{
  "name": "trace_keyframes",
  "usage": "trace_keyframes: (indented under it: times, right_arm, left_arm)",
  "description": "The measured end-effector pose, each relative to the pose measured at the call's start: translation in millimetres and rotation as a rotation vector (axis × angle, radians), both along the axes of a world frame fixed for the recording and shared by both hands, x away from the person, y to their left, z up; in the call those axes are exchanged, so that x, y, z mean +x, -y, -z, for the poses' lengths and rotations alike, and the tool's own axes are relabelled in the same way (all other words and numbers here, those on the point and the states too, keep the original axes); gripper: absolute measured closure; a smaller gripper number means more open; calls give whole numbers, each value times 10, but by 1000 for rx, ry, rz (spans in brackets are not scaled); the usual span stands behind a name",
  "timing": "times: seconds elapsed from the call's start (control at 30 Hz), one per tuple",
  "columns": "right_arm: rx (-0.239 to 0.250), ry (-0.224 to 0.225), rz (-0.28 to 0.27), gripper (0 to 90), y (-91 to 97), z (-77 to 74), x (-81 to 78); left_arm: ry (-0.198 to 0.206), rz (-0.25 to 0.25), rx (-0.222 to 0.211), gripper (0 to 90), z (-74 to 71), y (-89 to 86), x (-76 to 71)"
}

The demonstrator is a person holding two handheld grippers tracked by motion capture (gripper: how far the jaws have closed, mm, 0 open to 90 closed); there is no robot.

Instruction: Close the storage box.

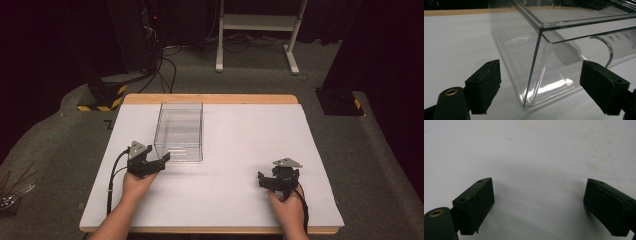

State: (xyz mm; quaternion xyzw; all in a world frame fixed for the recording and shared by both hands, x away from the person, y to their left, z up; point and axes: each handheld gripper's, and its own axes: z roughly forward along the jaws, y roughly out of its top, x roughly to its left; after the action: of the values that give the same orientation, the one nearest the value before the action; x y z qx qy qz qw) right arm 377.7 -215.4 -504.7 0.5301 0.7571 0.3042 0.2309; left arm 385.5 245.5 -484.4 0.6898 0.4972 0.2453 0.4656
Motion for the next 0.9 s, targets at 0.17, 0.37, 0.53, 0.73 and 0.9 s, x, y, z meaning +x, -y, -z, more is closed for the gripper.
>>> trace_keyframes:
  times: [0.17, 0.37, 0.53, 0.73, 0.9]
  right_arm:
    - [0, 0, 0, 96, 0, 0, 0]
    - [0, 0, 0, 96, 0, 0, 0]
    - [0, 0, 0, 96, 0, 0, 0]
    - [0, 0, 0, 96, 0, 0, 0]
    - [0, 0, 0, 96, 0, 0, 0]
  left_arm:
    - [-15, -7, 10, 182, -1, -4, 66]
    - [-21, -18, 9, 193, -5, 4, 132]
    - [-19, -29, 4, 195, 9, 9, 160]
    - [-21, -55, 13, 214, 38, 41, 179]
    - [-23, -77, 26, 259, 46, 61, 187]
